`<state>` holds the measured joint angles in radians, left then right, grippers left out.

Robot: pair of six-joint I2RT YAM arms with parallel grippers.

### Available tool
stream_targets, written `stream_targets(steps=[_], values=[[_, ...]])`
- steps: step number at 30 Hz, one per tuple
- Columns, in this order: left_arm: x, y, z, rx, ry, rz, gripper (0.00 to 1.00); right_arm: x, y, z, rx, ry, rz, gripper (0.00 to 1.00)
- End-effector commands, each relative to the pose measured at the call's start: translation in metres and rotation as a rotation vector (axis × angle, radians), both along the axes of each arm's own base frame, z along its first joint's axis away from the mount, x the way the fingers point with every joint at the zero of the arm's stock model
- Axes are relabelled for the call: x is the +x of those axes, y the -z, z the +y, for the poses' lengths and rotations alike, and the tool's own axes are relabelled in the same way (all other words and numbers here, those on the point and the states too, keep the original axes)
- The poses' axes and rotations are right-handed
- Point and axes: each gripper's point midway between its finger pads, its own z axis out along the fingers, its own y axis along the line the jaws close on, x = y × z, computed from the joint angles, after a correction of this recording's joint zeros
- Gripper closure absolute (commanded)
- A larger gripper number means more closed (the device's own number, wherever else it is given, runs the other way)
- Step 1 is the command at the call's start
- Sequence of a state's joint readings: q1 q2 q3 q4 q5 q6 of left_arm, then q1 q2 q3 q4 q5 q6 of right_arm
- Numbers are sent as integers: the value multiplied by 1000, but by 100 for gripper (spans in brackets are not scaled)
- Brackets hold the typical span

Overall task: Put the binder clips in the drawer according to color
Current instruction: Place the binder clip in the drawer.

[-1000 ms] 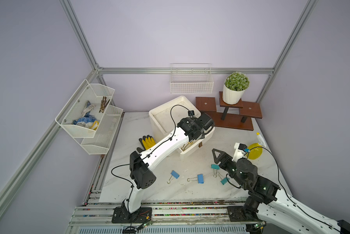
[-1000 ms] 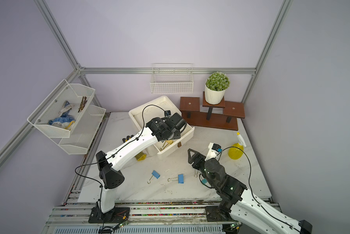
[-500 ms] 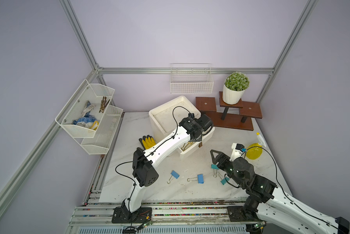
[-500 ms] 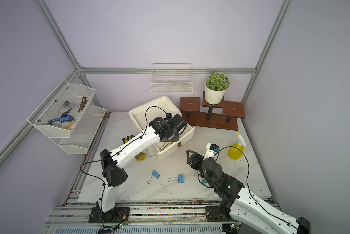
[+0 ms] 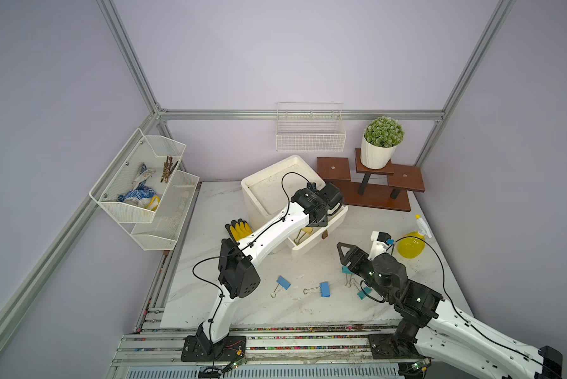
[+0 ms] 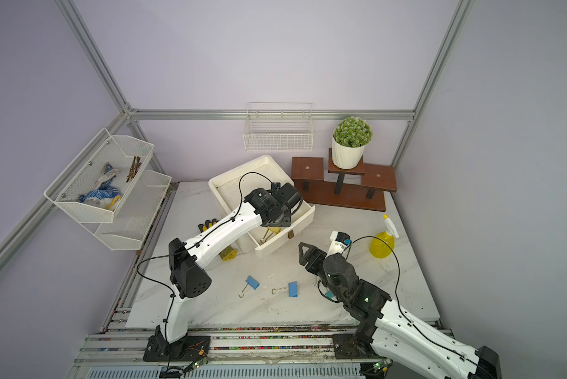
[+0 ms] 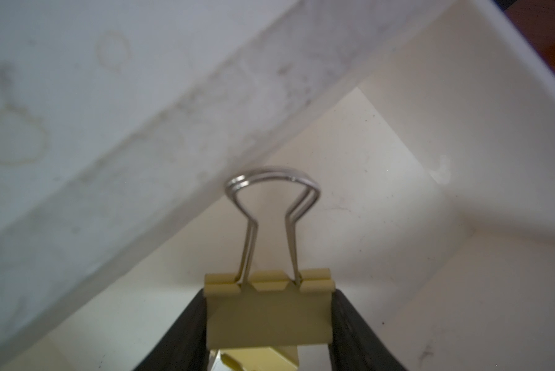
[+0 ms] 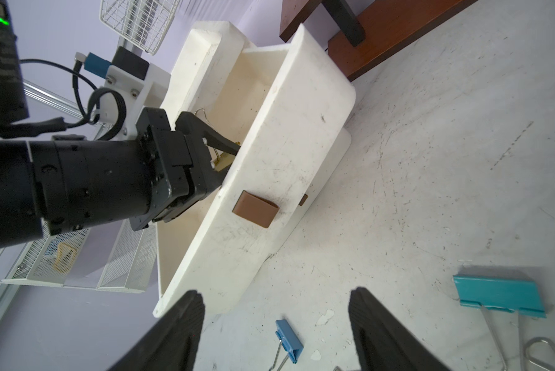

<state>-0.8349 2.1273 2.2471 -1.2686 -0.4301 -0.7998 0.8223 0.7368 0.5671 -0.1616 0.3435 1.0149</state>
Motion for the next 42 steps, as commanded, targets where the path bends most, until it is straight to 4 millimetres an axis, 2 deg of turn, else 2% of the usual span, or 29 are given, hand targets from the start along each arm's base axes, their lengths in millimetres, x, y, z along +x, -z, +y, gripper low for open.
stream_targets(steps=[1, 6, 9, 14, 16, 17, 19, 24, 29, 32, 37, 42], values=[[3, -13, -2, -28, -1, -28, 37, 7, -12, 13, 100, -44, -41, 26], [2, -36, -5, -83, 7, -65, 34, 18, -18, 21, 301, -129, -61, 30], [-1, -46, -5, -105, 10, -79, 34, 26, -9, 23, 395, -164, -33, 30], [-13, -81, -4, -157, 20, -138, 35, 32, -11, 41, 466, -256, -46, 33], [-20, -95, 0, -179, 20, -159, 35, 34, -2, 48, 477, -278, -7, 33], [-23, -100, 2, -186, 18, -170, 35, 35, 2, 50, 484, -284, 1, 38], [-30, -113, 9, -206, 19, -191, 35, 35, 8, 52, 509, -292, 10, 39], [-46, -139, 29, -252, 10, -250, 36, 40, 10, 51, 541, -278, -19, 43], [-58, -148, 49, -261, -3, -274, 37, 47, 12, 48, 533, -254, -60, 47], [-64, -154, 58, -267, -10, -290, 38, 50, 1, 49, 558, -262, -114, 50], [-72, -154, 73, -265, -13, -319, 38, 54, 11, 48, 555, -244, -95, 52], [-79, -156, 87, -257, -22, -336, 39, 55, 17, 40, 550, -221, -104, 49]])
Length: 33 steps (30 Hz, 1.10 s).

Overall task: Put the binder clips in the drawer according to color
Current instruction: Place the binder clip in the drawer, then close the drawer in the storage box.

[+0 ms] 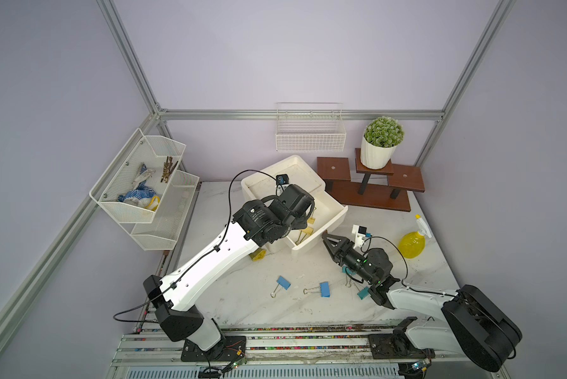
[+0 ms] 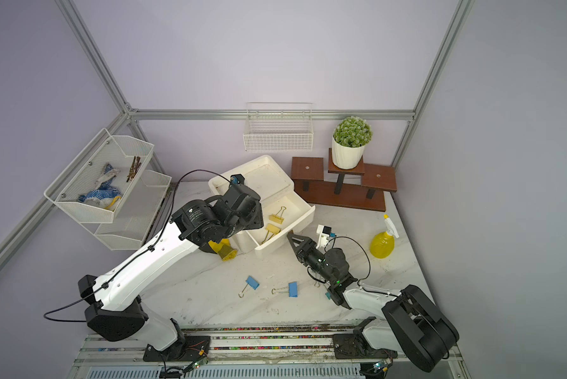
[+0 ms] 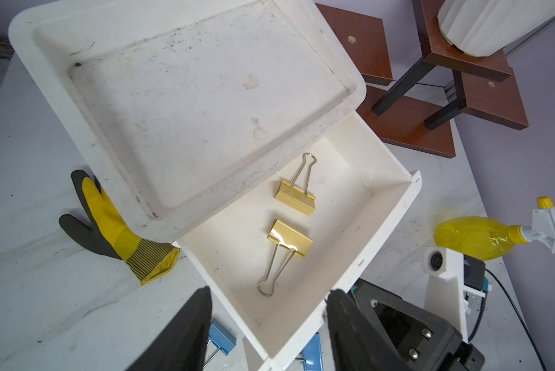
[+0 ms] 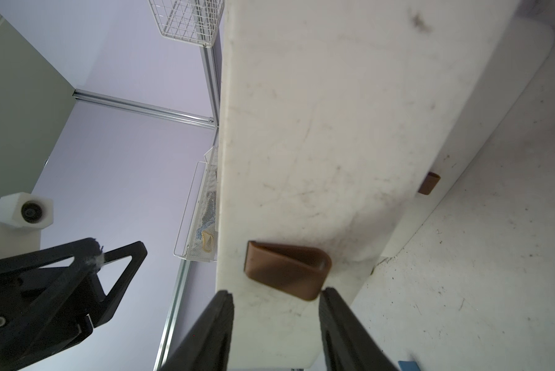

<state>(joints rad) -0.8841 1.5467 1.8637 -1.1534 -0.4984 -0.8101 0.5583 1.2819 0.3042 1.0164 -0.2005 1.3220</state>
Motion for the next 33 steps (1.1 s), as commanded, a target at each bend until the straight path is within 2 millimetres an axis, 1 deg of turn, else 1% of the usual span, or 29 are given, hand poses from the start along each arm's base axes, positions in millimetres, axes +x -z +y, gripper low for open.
stream_targets(steps=[1, 3, 6, 7, 10, 13, 15, 18, 24, 29, 33], values=[[-2, -31, 15, -59, -31, -93, 39, 4, -10, -7, 18, 28, -56, 49], [-4, -34, 18, -61, -28, -102, 39, 6, -9, -4, 16, 16, -58, 49], [-11, -38, 22, -68, 8, -127, 40, 6, -14, 1, 55, -13, -89, 49], [-16, -42, 29, -82, 7, -145, 40, 6, -16, 1, 71, -19, -94, 49], [-24, -34, 48, -116, -14, -168, 40, 6, -15, 2, 107, -23, -91, 53], [-36, -24, 67, -131, -25, -180, 40, 7, -14, -1, 113, -11, -90, 62], [-44, -15, 81, -125, -44, -187, 40, 6, -17, -1, 107, -7, -101, 68], [-55, 1, 96, -126, -57, -184, 41, 9, -21, -1, 98, -1, -108, 79], [-71, 41, 115, -108, -91, -127, 44, 9, -31, -1, 102, 0, -120, 100], [-77, 69, 120, -115, -116, -84, 45, 12, -39, 4, 33, -7, -122, 100], [-78, 85, 119, -115, -127, -58, 46, 19, -45, 10, 45, -20, -129, 100]])
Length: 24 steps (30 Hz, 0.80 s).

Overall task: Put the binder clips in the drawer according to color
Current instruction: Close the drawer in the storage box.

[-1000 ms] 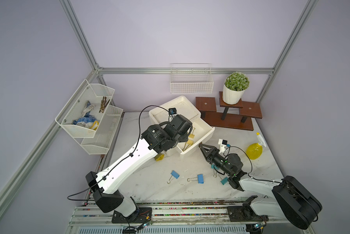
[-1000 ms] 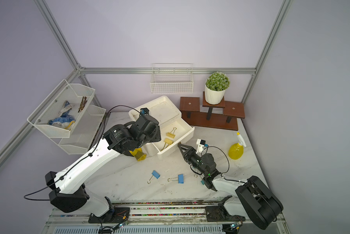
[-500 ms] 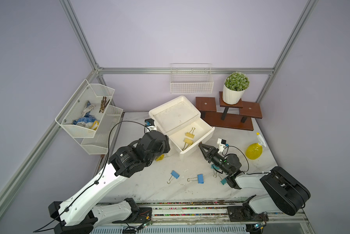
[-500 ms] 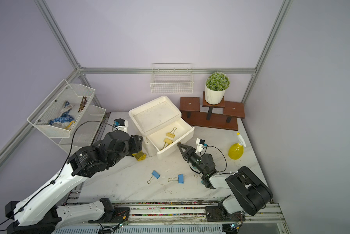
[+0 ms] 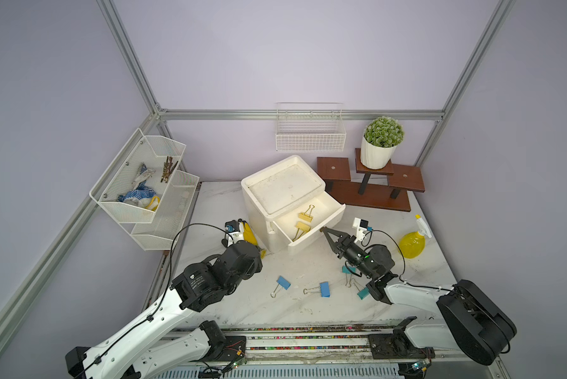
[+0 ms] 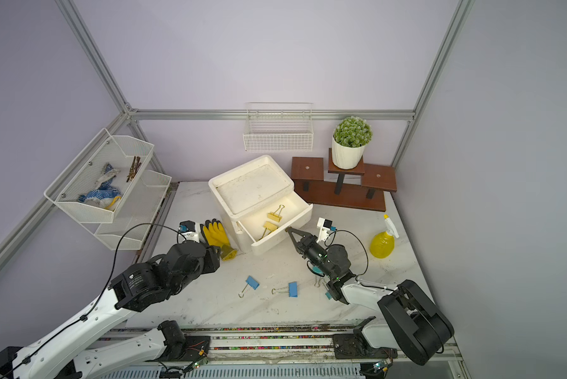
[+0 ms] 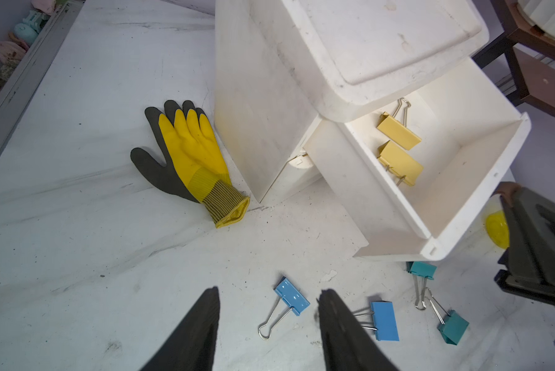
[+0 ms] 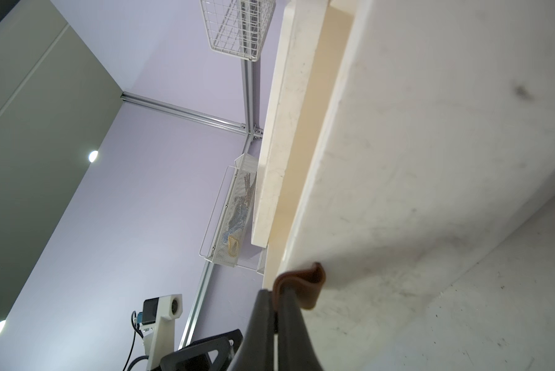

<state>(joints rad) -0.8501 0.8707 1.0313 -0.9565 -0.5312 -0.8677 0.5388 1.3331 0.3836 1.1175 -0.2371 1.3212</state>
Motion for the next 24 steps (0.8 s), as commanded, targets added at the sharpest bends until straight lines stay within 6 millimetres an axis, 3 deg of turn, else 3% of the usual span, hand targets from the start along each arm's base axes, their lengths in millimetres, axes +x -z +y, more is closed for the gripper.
stream_targets(steps=[1, 13, 15, 16, 24], values=[[3, -1, -1, -54, -35, -17, 47, 9, -6, 6, -18, -4, -13, 100], [0, 24, -6, -87, -44, 30, 50, 40, -12, 35, -42, -35, -9, 100], [0, 26, -6, -91, -45, 34, 50, 46, -12, 39, -38, -36, -10, 100], [0, 27, -6, -93, -44, 36, 51, 51, -2, 43, -46, -39, 11, 100], [-3, 29, -5, -111, -48, 40, 52, 73, -3, 62, -41, -45, 9, 100]])
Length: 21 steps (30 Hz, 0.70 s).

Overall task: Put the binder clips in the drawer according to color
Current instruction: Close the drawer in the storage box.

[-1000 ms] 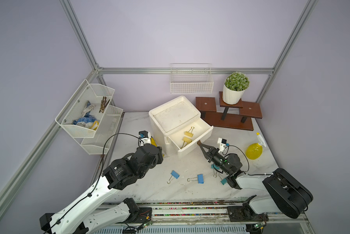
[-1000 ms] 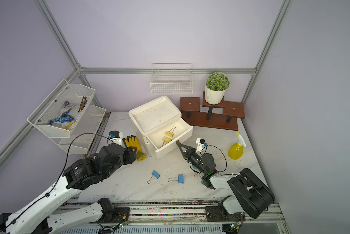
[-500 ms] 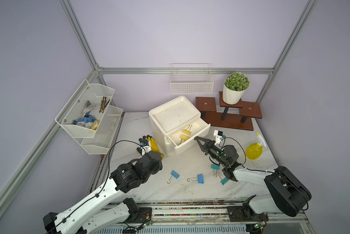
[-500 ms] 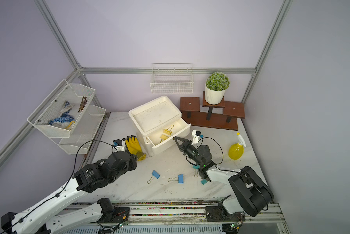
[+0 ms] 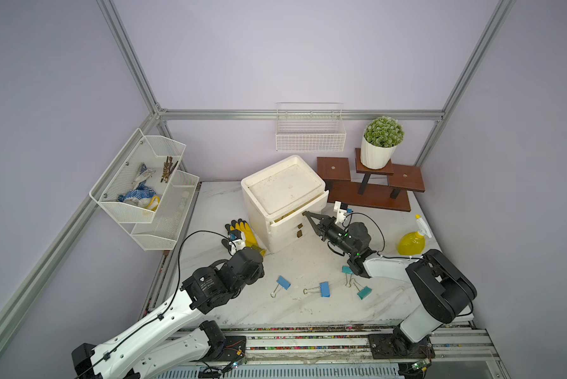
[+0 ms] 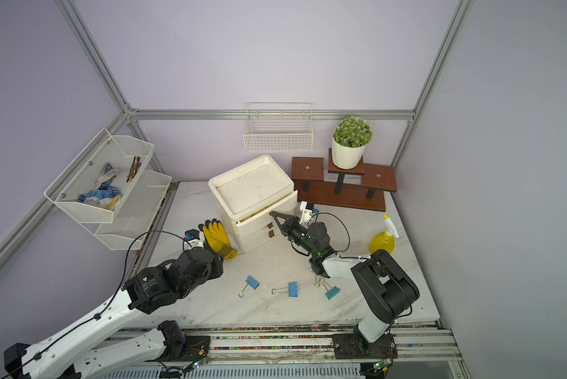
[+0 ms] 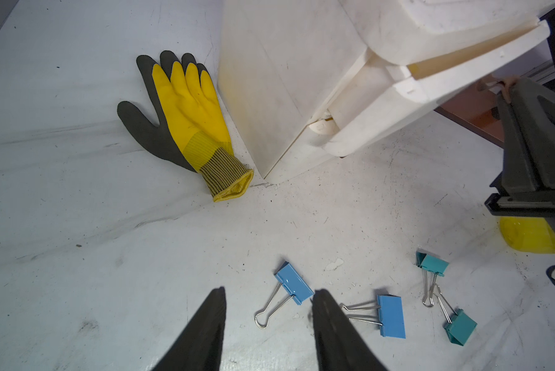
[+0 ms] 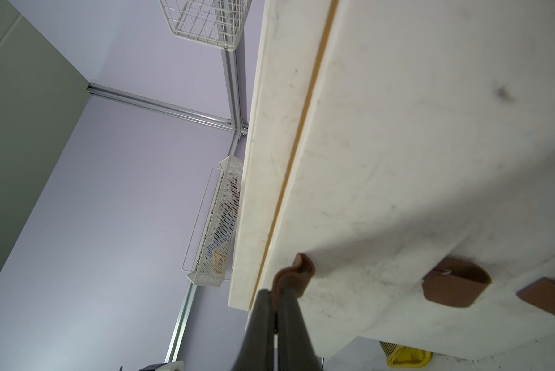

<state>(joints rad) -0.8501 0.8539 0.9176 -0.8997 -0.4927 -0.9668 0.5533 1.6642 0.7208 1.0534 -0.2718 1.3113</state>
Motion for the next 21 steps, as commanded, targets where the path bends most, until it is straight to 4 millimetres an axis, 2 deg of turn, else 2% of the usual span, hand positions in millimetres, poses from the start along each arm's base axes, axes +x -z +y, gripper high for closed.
stream_targets(steps=[1, 19, 20, 21], values=[[1, -4, 0, -47, -15, -20, 52, 6, -9, 9, -3, -1, -27, 100], [0, 8, 0, -48, -25, -5, 49, 10, 14, 24, -39, -14, 37, 100], [0, 10, 0, -48, -26, -1, 47, 8, 15, 23, -39, -15, 40, 97], [-1, 12, 0, -52, -30, 2, 45, 5, 17, 20, -39, -10, 42, 84]])
